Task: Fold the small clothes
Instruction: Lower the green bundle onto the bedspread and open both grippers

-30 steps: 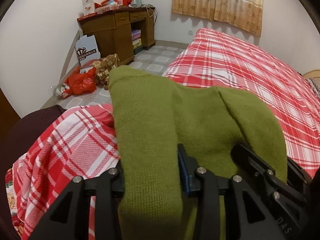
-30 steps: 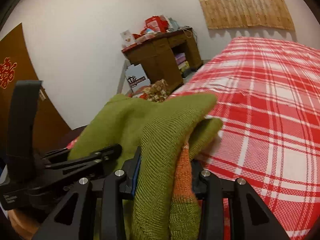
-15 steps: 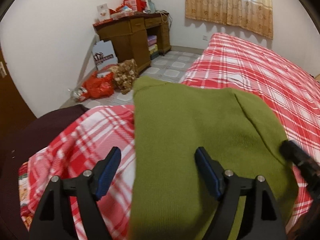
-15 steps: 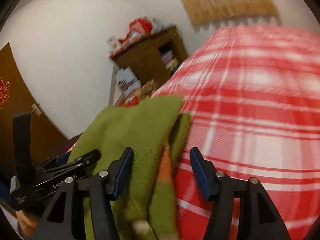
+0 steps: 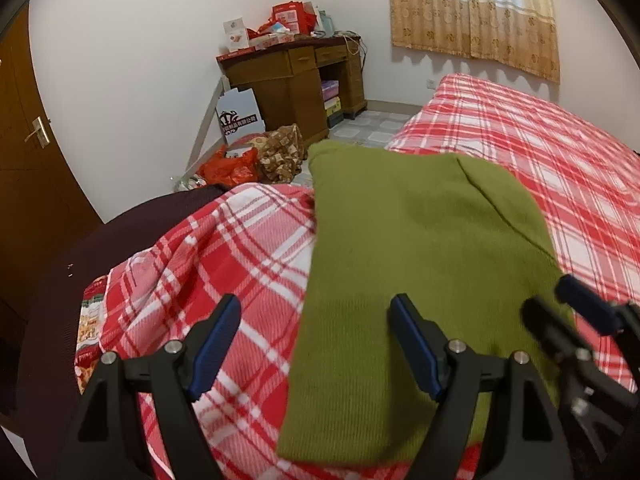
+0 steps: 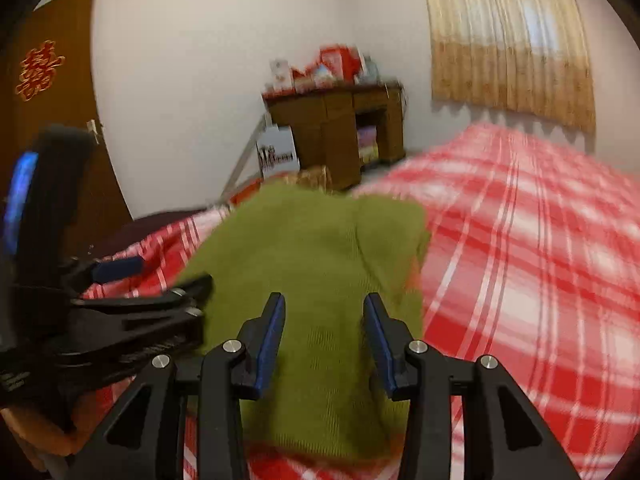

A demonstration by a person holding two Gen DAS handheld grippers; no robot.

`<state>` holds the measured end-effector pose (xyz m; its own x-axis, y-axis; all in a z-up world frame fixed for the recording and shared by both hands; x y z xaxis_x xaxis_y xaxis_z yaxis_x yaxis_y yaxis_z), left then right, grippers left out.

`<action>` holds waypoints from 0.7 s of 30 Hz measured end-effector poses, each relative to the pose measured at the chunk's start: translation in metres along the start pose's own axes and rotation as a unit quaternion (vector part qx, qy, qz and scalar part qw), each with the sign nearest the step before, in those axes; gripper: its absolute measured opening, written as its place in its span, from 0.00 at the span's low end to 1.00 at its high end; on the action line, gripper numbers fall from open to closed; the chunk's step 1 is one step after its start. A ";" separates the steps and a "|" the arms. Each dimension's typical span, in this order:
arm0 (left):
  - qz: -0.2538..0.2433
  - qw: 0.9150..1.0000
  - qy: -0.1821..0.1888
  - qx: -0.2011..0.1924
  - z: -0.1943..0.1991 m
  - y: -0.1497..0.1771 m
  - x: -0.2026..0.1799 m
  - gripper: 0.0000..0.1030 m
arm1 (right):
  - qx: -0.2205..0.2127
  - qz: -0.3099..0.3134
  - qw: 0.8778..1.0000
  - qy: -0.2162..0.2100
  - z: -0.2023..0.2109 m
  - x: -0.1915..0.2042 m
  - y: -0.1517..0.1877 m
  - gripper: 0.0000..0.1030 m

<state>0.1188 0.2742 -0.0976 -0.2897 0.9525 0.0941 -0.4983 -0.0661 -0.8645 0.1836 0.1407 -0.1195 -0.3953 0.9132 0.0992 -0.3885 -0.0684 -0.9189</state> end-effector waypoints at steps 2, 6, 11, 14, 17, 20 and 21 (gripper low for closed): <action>-0.002 1.000 0.002 0.004 0.000 0.005 -0.002 0.77 | 0.012 -0.013 1.000 0.004 0.000 -0.005 0.009 0.41; -0.008 1.000 0.004 0.002 0.009 0.010 -0.003 0.77 | 0.033 -0.005 0.999 0.029 0.001 -0.009 0.017 0.41; -0.013 1.000 0.008 -0.026 0.029 0.000 -0.005 0.77 | 0.018 -0.036 0.998 0.037 0.021 -0.013 0.010 0.41; -0.016 0.999 0.014 -0.048 0.045 -0.009 -0.007 0.77 | 0.002 -0.037 0.998 0.054 0.038 -0.015 0.002 0.43; -0.013 0.998 0.023 -0.061 0.058 -0.015 -0.009 0.80 | -0.014 -0.049 0.997 0.058 0.056 -0.016 -0.007 0.59; -0.014 0.997 0.024 -0.076 0.071 -0.020 -0.010 0.88 | -0.034 -0.048 0.996 0.063 0.079 -0.015 -0.018 0.66; -0.015 0.996 0.024 -0.081 0.074 -0.022 -0.010 0.89 | -0.038 -0.046 0.996 0.064 0.083 -0.014 -0.021 0.66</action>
<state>0.0722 0.2443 -0.0433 -0.2352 0.9667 0.1006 -0.3673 0.0074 -0.9301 0.1284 0.0957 -0.0700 -0.2498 0.9582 0.1392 -0.3530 0.0437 -0.9346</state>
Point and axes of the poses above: each gripper's, at about its wrist camera, not at the fingertips, and z roughly against the way its jaws point, x to its left, y to its underside, the point moved 7 cm from there along -z, roughly the way its jaws point, and after that the axes turned 14 degrees about -x, right-handed, at the moved point
